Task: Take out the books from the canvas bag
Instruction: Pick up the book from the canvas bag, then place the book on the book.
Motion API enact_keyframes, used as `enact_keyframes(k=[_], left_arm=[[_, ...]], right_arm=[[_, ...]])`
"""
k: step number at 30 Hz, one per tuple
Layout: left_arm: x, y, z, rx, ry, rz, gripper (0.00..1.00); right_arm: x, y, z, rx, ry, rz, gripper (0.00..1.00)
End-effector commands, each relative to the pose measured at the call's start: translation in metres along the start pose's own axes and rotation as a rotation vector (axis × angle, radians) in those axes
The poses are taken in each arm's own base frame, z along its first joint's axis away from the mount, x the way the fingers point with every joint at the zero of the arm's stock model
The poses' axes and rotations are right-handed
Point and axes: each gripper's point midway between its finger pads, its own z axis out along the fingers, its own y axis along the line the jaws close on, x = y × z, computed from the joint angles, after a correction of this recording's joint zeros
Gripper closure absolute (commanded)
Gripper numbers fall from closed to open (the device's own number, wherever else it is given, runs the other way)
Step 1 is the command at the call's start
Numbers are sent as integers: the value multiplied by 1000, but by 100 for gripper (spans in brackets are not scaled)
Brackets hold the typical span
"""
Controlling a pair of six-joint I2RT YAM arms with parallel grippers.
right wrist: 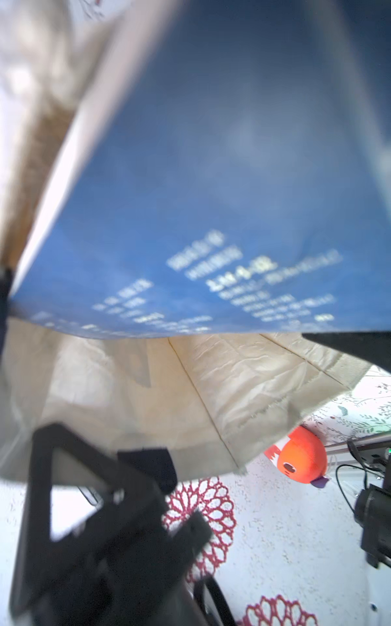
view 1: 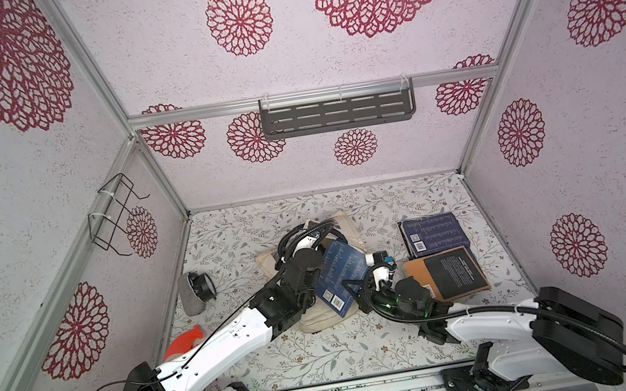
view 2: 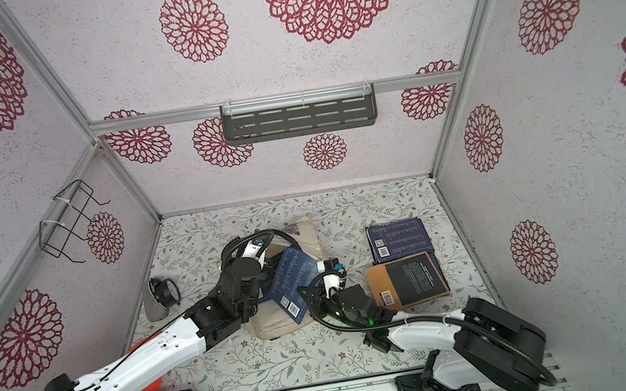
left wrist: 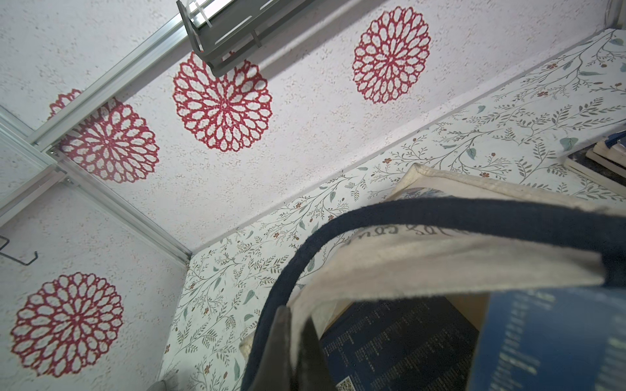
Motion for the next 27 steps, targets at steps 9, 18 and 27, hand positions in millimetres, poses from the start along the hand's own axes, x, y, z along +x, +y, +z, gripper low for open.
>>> enact_keyframes(k=[9,18,27], left_arm=[[-6,15,4,-60,17,-42,100],[-6,15,5,-63,26,-37,100],[-7,16,3,-51,22,-46,100]], right_arm=[[-78,14,-75,33,-283,-154,100],[-116,-43,-136,339,-513,-22,100],[-103,-122,-203,636,-698,255,100]])
